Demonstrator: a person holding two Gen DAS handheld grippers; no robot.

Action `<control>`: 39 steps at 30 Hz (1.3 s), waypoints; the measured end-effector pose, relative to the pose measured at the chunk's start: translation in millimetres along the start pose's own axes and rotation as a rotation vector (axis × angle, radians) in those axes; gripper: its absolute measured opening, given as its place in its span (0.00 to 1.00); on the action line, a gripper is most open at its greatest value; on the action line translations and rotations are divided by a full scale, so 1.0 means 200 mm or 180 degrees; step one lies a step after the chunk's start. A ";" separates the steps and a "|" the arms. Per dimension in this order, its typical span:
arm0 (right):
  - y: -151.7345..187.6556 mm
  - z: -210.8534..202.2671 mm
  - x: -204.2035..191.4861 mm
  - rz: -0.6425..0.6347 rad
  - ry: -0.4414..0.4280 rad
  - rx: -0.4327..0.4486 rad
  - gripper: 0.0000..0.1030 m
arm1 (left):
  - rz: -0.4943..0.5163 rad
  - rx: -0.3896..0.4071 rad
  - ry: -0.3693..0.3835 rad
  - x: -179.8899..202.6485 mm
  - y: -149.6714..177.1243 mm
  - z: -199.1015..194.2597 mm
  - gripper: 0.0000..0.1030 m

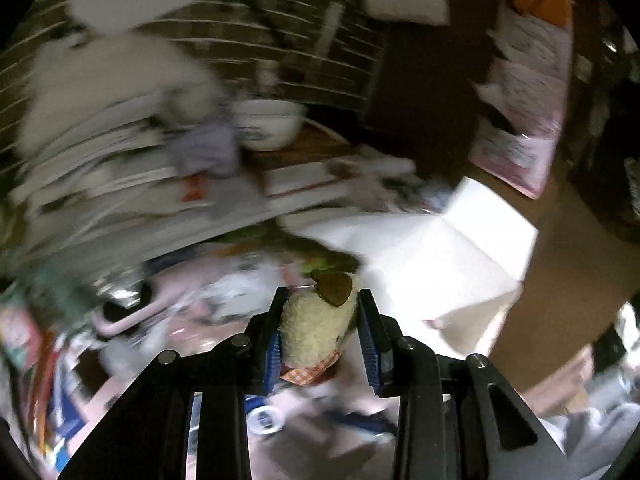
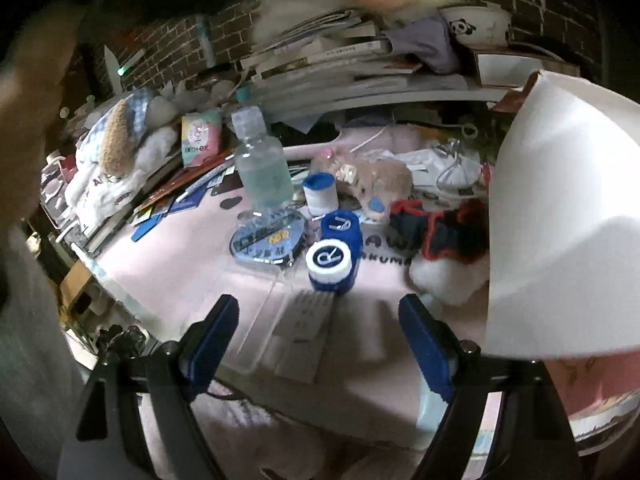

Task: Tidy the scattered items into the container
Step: 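Carry the yellow plush into the white box and open the left tool, then grasp the light blue tube on the desk with the right tool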

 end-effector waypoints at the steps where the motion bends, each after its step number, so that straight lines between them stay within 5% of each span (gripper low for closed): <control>1: 0.01 0.00 0.00 -0.0018 0.0005 -0.0003 0.78 | 0.0098 -0.0053 0.0042 0.06 -0.03 0.03 0.27; 10: 0.06 -0.01 -0.04 -0.0017 -0.0102 -0.0057 0.78 | 0.0749 -0.0750 0.0178 0.48 -0.09 0.33 0.27; 20: 0.05 -0.05 0.06 0.0203 -0.0064 0.0019 0.78 | 0.0890 -0.1273 0.0146 0.53 -0.01 0.50 0.27; 26: 0.05 -0.06 0.12 0.0317 -0.0037 0.0067 0.78 | 0.0961 -0.1346 0.0080 0.52 0.03 0.54 0.37; 31: 0.04 -0.09 0.15 0.0355 0.0022 0.0159 0.78 | 0.1092 -0.1203 0.0075 0.55 0.00 0.52 0.71; 39: 0.07 -0.10 0.15 0.0198 0.0139 0.0203 0.78 | 0.0992 -0.0931 0.0092 0.54 -0.08 0.37 0.76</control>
Point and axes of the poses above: each gripper's, at about its wrist camera, not at the fingertips, and z roughly the way its jaws point, x to its right, y to its underside, the point moved 9 cm from there along z, roughly the way its jaws point, and after that the axes turned 2 degrees about -y, right-handed, at the moved point
